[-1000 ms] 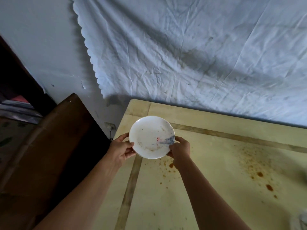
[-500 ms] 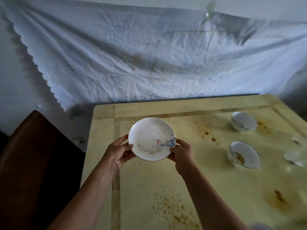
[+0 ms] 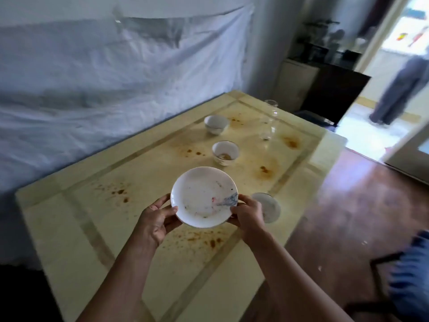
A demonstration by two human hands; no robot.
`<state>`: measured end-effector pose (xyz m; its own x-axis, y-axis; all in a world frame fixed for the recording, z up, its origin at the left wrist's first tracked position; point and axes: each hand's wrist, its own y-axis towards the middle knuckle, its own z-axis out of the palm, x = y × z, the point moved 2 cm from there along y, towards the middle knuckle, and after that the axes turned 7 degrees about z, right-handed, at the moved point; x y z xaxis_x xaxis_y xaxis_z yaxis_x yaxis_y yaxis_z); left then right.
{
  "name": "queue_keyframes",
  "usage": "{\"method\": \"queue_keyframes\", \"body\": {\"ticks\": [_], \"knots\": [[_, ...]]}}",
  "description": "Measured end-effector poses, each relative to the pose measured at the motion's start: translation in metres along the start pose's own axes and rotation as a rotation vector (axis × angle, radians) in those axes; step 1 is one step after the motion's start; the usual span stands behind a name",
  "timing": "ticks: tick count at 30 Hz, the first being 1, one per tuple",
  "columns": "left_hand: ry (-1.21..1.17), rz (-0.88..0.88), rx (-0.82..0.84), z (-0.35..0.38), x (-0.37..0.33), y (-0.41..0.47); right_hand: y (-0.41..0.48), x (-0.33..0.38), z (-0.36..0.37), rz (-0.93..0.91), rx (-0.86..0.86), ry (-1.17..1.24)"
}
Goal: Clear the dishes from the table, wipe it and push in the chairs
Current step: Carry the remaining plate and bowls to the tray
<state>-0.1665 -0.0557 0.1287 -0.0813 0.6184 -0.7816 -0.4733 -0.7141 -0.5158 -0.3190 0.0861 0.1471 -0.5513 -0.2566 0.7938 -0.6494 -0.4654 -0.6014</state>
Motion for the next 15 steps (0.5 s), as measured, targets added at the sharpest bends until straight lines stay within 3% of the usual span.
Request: {"method": "queue_keyframes", "body": {"ticks": [15], "knots": [[0.257,-0.158,0.49,0.185,0.144,-0.12,-0.116,-0.064,-0.264,-0.107,-0.42,0.308]]}}
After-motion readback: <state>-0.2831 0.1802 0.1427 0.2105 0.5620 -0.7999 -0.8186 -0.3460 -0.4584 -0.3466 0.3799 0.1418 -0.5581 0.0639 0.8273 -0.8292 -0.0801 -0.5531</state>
